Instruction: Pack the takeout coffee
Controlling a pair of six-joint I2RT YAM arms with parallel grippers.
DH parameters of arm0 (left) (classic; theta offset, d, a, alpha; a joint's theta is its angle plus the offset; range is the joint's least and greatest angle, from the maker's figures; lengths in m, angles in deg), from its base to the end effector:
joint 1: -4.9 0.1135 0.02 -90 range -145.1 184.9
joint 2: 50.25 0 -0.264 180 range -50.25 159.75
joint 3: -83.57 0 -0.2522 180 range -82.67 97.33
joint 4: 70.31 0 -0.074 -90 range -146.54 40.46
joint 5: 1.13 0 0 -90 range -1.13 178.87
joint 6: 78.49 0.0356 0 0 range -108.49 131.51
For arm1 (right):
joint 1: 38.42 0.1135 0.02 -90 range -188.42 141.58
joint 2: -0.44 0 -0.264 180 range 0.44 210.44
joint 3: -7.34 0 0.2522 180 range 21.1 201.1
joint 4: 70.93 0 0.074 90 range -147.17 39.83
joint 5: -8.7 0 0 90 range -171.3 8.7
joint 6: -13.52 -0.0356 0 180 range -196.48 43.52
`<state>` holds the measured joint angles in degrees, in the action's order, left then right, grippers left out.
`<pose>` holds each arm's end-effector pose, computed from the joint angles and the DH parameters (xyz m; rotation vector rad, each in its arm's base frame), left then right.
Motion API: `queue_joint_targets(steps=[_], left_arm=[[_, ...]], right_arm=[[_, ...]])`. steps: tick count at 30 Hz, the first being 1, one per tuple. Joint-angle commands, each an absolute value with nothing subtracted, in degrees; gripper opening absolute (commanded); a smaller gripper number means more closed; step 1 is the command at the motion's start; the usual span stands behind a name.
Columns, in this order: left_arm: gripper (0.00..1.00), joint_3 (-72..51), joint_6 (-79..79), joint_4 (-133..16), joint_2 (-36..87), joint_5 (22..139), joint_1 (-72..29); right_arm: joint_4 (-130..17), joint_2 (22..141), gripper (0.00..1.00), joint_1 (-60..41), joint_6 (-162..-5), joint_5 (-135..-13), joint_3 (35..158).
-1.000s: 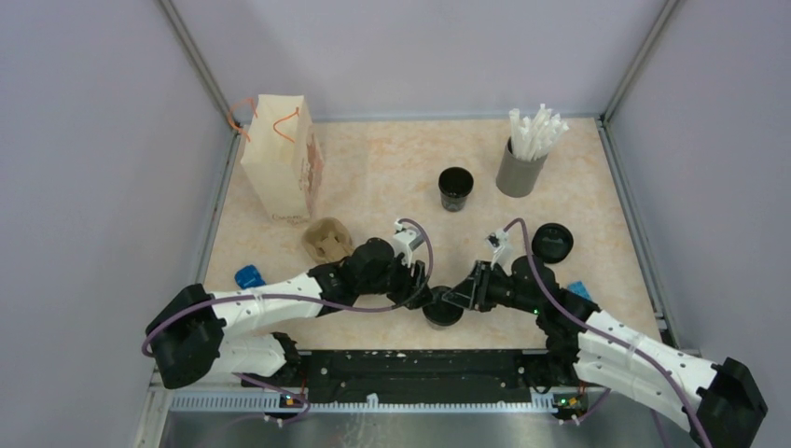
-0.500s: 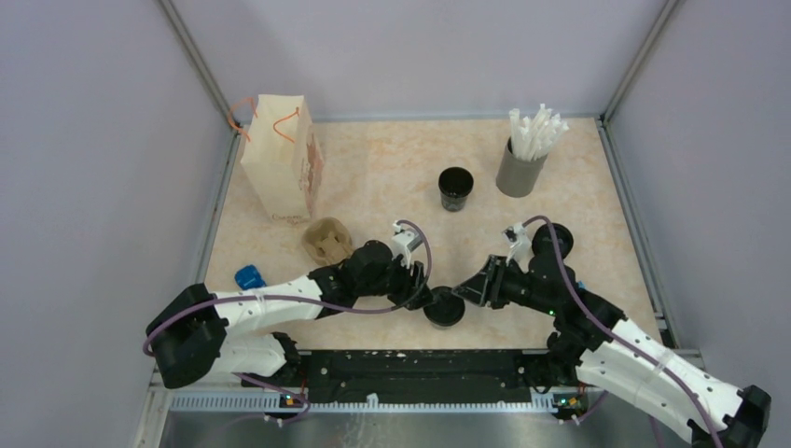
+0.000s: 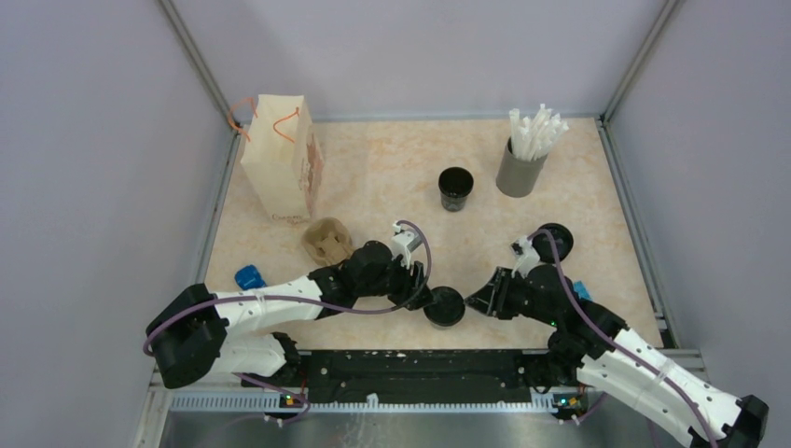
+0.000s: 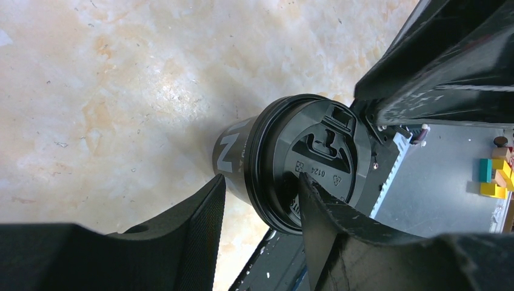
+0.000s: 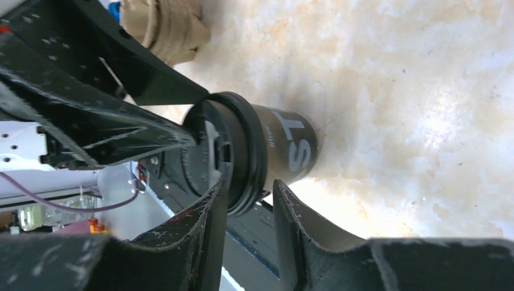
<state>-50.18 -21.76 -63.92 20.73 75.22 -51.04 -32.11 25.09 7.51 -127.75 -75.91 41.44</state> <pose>0.1364 -0.2168 0.2015 0.6109 2.2484 -1.1194 0.0840 0.0916 0.2113 0.0436 2.2860 1.0736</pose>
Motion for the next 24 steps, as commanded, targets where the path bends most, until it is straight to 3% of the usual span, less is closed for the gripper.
queue_joint_targets(steps=[1,24], left_arm=[[0.53,-52.74,-19.95,-56.03,21.92,76.94,-51.61],[0.48,-54.92,-21.59,-58.5,25.13,78.66,-53.01]], right_arm=[[-37.15,24.55,0.33,6.93,-130.27,-74.72,38.07],[-40.89,15.95,0.21,7.01,-139.69,-76.67,17.7]])
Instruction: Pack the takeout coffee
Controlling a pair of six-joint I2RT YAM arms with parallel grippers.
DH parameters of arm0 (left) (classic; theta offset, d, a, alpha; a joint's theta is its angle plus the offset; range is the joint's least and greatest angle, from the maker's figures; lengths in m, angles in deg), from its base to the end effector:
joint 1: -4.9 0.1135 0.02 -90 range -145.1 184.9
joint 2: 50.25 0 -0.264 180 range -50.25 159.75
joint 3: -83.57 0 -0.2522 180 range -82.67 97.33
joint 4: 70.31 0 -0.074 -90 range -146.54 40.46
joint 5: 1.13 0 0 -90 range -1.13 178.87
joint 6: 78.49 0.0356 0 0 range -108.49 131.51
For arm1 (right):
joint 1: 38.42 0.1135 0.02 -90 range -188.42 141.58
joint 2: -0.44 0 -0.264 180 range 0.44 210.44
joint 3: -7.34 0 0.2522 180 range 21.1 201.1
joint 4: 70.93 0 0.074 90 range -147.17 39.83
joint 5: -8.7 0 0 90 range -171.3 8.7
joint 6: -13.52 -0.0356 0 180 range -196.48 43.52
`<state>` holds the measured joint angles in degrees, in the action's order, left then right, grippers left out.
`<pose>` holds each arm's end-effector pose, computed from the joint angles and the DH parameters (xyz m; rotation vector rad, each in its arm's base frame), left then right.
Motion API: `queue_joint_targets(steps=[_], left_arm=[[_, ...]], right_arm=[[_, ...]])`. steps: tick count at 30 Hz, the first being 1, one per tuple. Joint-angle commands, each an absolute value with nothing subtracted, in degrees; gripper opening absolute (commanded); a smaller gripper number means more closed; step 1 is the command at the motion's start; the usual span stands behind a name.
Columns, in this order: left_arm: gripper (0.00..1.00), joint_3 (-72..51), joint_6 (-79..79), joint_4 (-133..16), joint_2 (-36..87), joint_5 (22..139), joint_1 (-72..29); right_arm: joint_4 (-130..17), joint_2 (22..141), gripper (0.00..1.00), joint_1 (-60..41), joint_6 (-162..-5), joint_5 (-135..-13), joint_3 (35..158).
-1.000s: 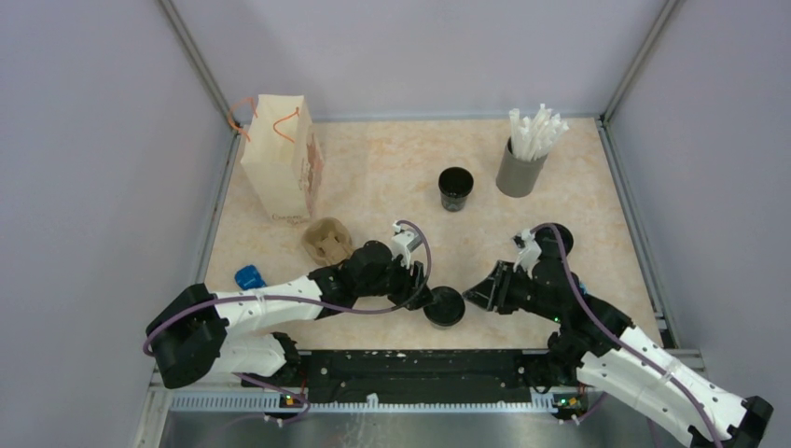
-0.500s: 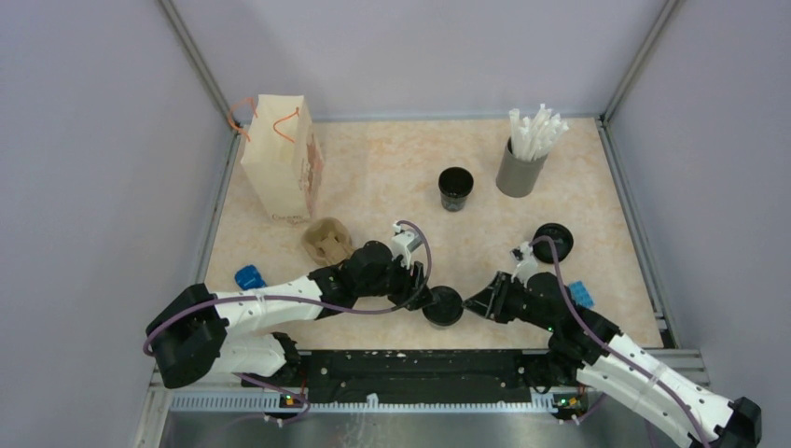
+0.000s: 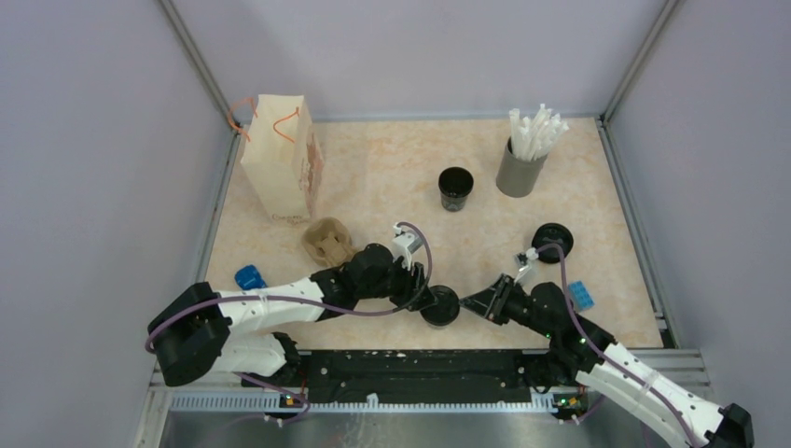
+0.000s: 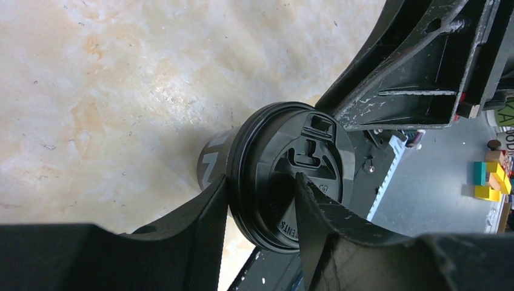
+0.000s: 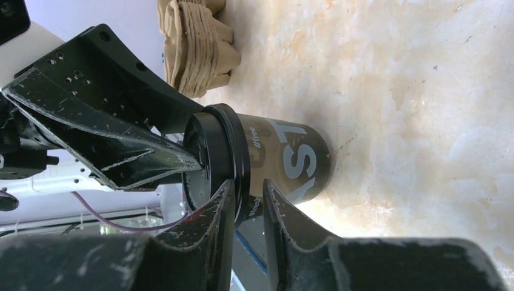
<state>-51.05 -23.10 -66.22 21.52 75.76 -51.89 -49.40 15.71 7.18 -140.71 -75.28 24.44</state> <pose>0.1340 -0.2194 0.1970 0.5959 2.2474 -1.1356 0.0816 0.0886 0.1542 0.2723 2.1569 1.3174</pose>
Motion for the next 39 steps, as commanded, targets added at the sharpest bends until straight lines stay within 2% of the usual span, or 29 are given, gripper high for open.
queue_joint_targets(steps=[1,5,9,14,16,20,29,34,39], left_arm=[[0.47,-55.1,-21.6,-58.77,25.23,78.8,-52.97],[0.47,-55.07,-20.17,-60.09,25.12,77.72,-53.0],[0.47,-54.75,-16.11,-62.52,24.87,76.47,-53.07],[0.49,-52.58,-10.56,-63.02,26.68,74.94,-53.01],[0.5,-52.04,-9.0,-63.76,27.92,73.7,-53.01],[0.51,-51.72,-6.77,-66.72,29.62,71.12,-53.01],[0.51,-51.43,-4.79,-71.65,33.57,67.99,-53.01],[0.51,-52.1,-4.68,-72.81,34.89,67.94,-53.0],[0.49,-52.89,-4.64,-73.07,35.34,70.15,-53.02]], right_arm=[[-41.12,15.73,0.21,6.94,-139.44,-76.46,18.12],[-38.09,15.47,0.25,6.94,-135.75,-77.45,24.85],[-30.74,15.28,0.34,6.98,-130.97,-80.52,34.63],[-29.67,15.53,0.57,6.94,-125.51,-80.08,40.91],[-30.53,16.67,0.62,6.95,-123.85,-78.77,41.99],[-31.57,21.38,0.53,6.99,-120.79,-77.93,44.48],[-35.34,32.73,0.41,6.99,-118.34,-76.47,45.62],[-38.54,31.22,0.32,6.97,-121.84,-76.81,38.93],[-42.62,22.83,0.28,6.98,-129.0,-75.02,26.42]])
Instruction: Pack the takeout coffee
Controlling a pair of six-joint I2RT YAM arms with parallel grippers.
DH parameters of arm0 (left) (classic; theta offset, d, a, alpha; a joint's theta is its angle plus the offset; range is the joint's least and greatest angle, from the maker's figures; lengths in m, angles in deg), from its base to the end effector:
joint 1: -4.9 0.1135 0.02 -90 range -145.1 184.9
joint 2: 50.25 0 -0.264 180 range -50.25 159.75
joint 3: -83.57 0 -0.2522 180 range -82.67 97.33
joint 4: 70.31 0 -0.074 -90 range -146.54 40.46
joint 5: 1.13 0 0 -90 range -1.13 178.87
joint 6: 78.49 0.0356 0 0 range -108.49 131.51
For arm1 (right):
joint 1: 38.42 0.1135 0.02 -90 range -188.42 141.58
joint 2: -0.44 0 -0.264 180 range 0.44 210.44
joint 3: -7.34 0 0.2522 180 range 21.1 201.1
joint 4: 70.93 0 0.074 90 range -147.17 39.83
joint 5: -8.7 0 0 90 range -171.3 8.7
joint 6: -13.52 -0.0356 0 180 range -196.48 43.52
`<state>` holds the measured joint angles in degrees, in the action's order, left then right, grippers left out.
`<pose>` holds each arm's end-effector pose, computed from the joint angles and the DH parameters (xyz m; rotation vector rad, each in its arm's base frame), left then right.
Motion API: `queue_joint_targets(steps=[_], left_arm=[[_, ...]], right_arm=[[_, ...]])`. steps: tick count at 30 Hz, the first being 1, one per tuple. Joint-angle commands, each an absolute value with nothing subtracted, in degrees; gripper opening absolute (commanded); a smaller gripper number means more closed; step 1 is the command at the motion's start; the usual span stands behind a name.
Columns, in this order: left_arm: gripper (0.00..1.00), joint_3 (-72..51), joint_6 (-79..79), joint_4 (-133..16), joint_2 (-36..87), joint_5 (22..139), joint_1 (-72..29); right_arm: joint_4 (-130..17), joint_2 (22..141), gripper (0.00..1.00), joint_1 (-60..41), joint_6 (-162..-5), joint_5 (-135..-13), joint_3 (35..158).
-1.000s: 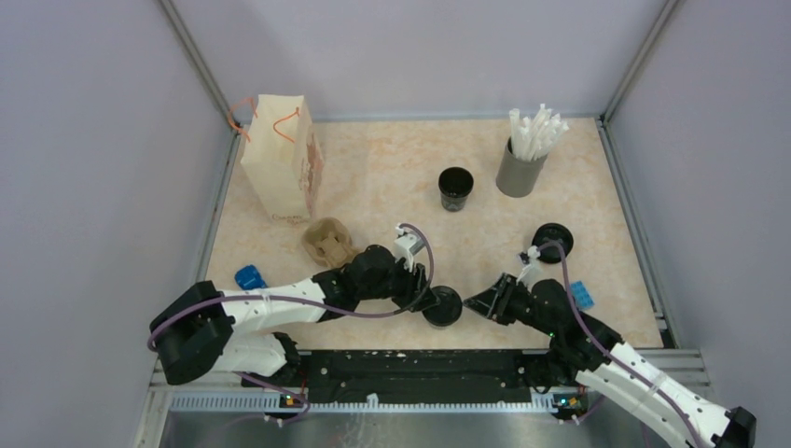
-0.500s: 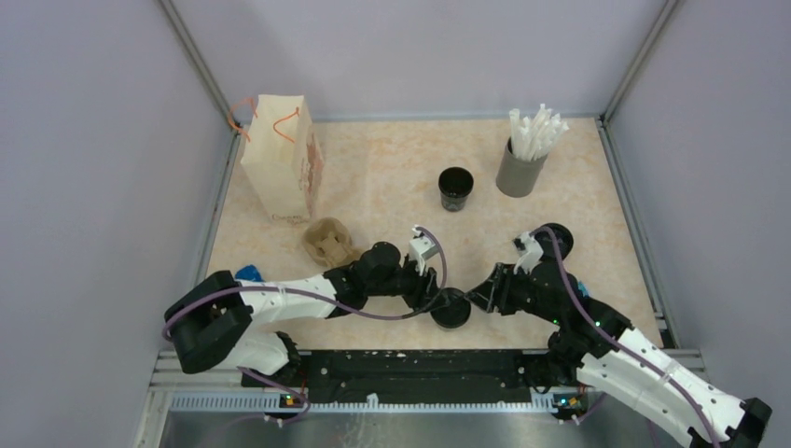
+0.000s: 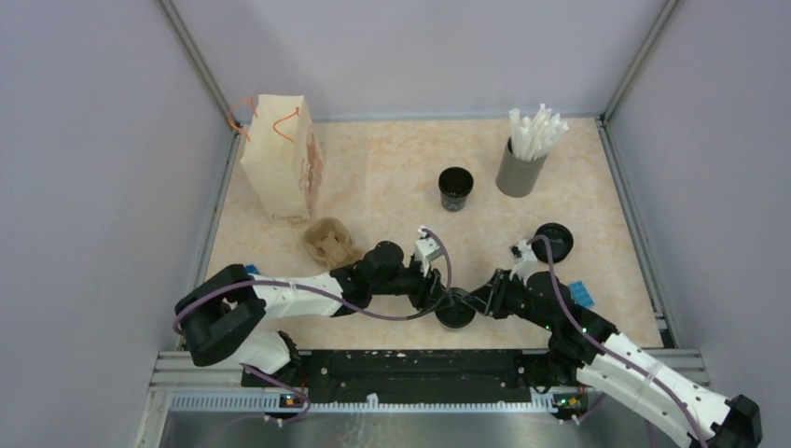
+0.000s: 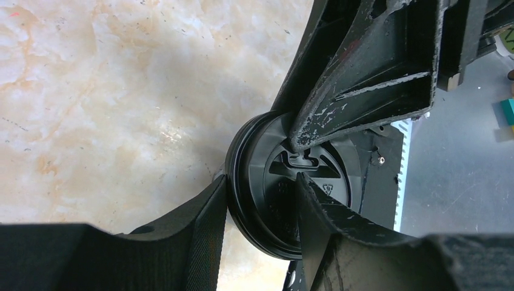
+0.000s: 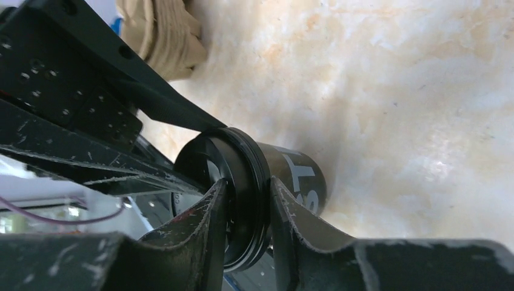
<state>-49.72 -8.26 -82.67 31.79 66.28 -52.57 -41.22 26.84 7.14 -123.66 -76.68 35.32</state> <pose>0.1431 -0.2498 0.1874 0.9628 1.9408 -1.2229 0.0905 0.0964 0.1862 -0.0225 2.2428 1.0351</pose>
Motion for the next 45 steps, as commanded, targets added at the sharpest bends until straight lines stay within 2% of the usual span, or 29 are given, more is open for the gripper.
queue_joint_targets(steps=[1,5,12,17,20,23,24,26,29,38,45], left_arm=[[0.49,-53.48,-5.17,-73.3,35.31,70.18,-53.02],[0.49,-58.44,-8.56,-79.22,35.13,70.38,-53.1],[0.49,-58.91,-10.88,-81.99,38.04,68.89,-53.45],[0.51,-53.11,-7.84,-77.82,38.34,68.12,-53.37],[0.52,-51.29,-4.44,-77.56,39.38,67.35,-53.37],[0.52,-50.55,-0.97,-78.18,40.5,64.58,-53.37],[0.52,-50.17,0.44,-78.12,40.61,63.69,-53.36],[0.52,-49.72,2.95,-78.01,40.27,61.49,-53.36],[0.52,-48.82,6.05,-77.81,39.55,60.22,-53.28],[0.53,-43.52,9.75,-73.25,42.19,58.71,-53.19],[0.53,-43.82,6.53,-75.37,41.67,58.44,-52.21]], right_arm=[[-42.43,21.3,0.27,6.99,-130.01,-75.01,24.34],[-40.75,14.04,0.24,7.1,-134.65,-73.17,17.73],[-32.4,6.4,0.23,7.03,-137.62,-75.47,18.01],[-32.83,6.62,0.28,7.1,-136.11,-74.17,22.7],[-27.94,7.39,0.41,7.02,-133.47,-76.88,29.42],[-24.27,9.09,0.57,7.05,-129.44,-80.23,34.97],[-23.41,10.12,0.66,6.88,-128.47,-80.79,36.38],[-26.85,12.6,0.68,6.59,-126.84,-77.84,36.71],[-26.37,16.53,0.71,6.63,-125.64,-80.08,39.24],[-30.46,23.87,0.54,6.59,-122.4,-81.02,41.79],[-35.87,24.0,0.45,6.58,-125.69,-78.63,36.38]])
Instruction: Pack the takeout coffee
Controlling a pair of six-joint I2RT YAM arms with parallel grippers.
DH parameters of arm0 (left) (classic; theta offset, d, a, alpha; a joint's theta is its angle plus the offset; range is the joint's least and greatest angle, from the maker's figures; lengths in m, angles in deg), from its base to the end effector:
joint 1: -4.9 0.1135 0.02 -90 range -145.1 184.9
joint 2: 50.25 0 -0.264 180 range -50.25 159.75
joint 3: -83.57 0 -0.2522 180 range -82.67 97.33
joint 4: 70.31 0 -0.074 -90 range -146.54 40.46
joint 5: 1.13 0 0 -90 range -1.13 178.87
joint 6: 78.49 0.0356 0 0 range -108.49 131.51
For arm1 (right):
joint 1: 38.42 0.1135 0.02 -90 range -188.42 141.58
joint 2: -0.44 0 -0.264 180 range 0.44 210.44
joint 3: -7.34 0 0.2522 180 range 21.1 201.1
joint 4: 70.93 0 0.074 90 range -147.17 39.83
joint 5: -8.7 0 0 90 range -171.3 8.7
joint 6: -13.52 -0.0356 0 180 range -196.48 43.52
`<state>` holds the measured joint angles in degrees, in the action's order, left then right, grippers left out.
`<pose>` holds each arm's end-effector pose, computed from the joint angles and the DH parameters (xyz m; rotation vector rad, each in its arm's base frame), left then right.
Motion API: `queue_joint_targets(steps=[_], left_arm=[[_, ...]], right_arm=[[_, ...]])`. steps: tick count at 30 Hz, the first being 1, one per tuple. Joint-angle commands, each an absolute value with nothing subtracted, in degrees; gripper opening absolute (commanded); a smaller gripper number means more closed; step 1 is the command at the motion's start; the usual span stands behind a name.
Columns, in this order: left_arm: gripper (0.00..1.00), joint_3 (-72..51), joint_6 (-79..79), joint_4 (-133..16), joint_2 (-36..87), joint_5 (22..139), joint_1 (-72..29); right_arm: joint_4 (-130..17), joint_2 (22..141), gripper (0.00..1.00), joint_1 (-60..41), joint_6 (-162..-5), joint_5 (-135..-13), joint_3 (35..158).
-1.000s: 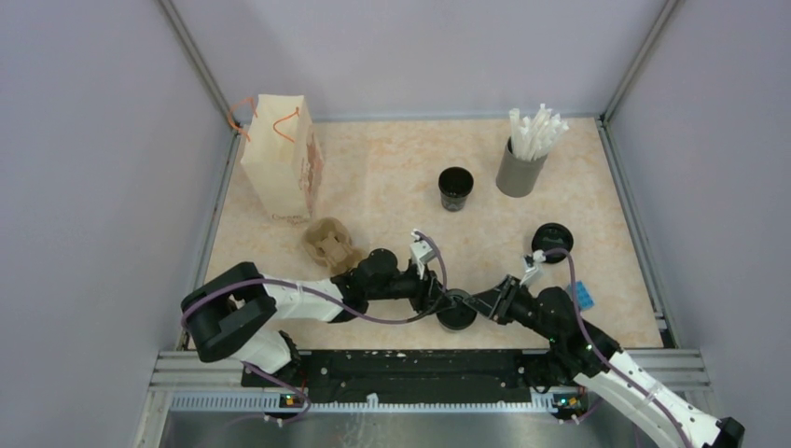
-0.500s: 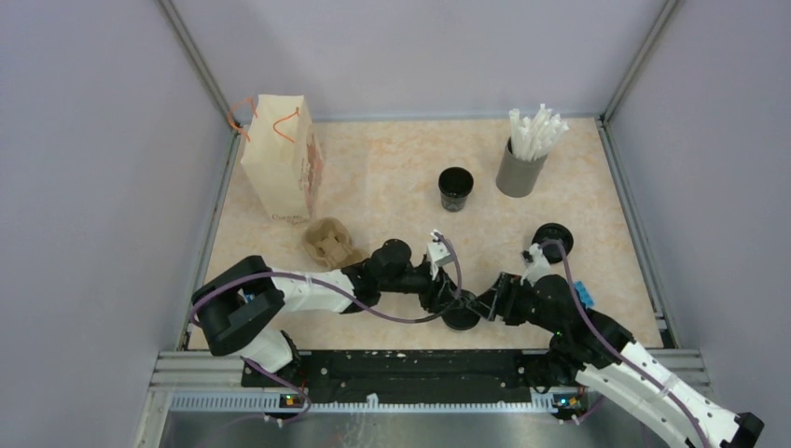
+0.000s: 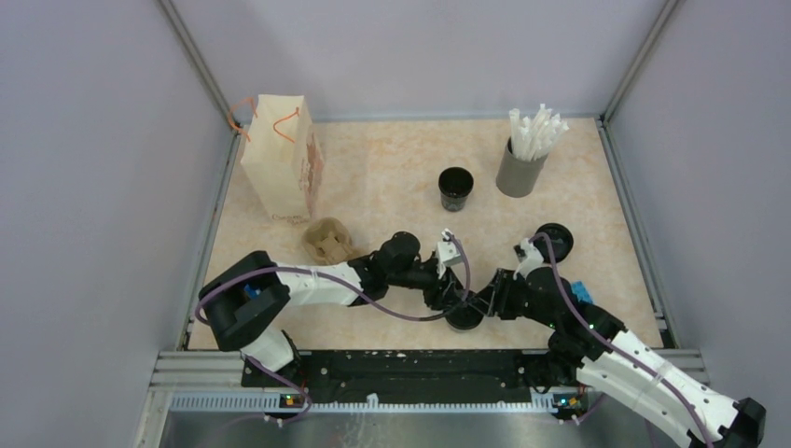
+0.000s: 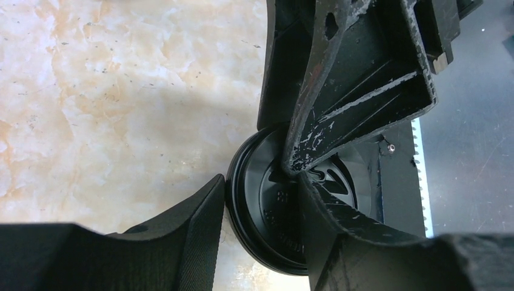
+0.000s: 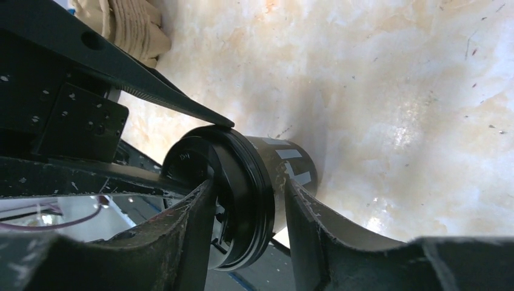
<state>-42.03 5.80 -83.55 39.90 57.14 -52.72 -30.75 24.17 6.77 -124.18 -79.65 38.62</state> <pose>0.1565 -0.2817 0.1902 1.2693 1.7026 -1.2364 0.0843 0.0863 0.1938 0.0323 2.3036 0.9364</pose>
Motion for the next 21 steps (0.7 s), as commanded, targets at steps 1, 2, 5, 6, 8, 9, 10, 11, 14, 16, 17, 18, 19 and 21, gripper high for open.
queue_joint_targets(steps=[1,2,5,6,8,9,10,11,14,16,17,18,19,21], left_arm=[[0.56,-43.91,5.01,-75.65,40.52,59.33,-51.77],[0.59,-44.07,3.43,-75.79,38.9,60.16,-51.14],[0.7,-45.88,-3.61,-78.57,33.15,62.4,-47.89],[0.74,-46.22,-5.55,-78.78,31.12,62.95,-46.75],[0.79,-46.38,-8.0,-76.84,27.38,66.04,-45.78],[0.86,-45.84,-8.12,-74.66,25.73,66.79,-45.69],[0.88,-45.46,-8.96,-72.5,24.27,68.82,-45.64],[0.9,-45.27,-10.29,-70.54,23.04,69.96,-45.63],[0.92,-45.4,-15.78,-65.04,20.34,72.41,-45.63],[0.93,-48.12,-22.54,-66.77,19.66,70.63,-45.76],[0.93,-49.8,-25.37,-68.62,19.51,69.63,-46.12],[0.93,-51.47,-28.14,-70.28,19.19,70.22,-46.79],[0.94,-52.8,-30.22,-71.62,18.8,71.23,-48.05],[0.95,-54.62,-33.34,-73.48,18.43,73.71,-49.64]], right_arm=[[-36.11,23.62,0.43,6.58,-126.72,-78.38,35.31],[-36.42,23.19,0.42,6.58,-127.65,-78.2,34.15],[-37.55,21.28,0.4,6.59,-130.35,-77.85,30.92],[-37.49,20.76,0.39,6.58,-131.44,-78.18,30.22],[-37.54,19.81,0.38,6.58,-132.55,-78.47,29.27],[-37.65,19.39,0.38,6.58,-132.97,-78.67,28.98],[-37.81,19.05,0.38,6.58,-133.46,-78.88,28.81],[-37.88,18.68,0.38,6.58,-134.03,-79.19,28.69],[-40.53,18.52,0.38,6.69,-135.94,-79.57,28.07],[-42.52,19.0,0.38,6.67,-136.98,-79.88,27.41],[-42.88,19.38,0.37,6.76,-137.56,-80.39,27.35],[-43.27,19.75,0.37,6.76,-137.91,-80.95,27.34],[-43.61,20.14,0.37,6.87,-138.3,-81.1,27.39],[-44.52,20.83,0.37,7.13,-138.93,-82.55,27.51]])
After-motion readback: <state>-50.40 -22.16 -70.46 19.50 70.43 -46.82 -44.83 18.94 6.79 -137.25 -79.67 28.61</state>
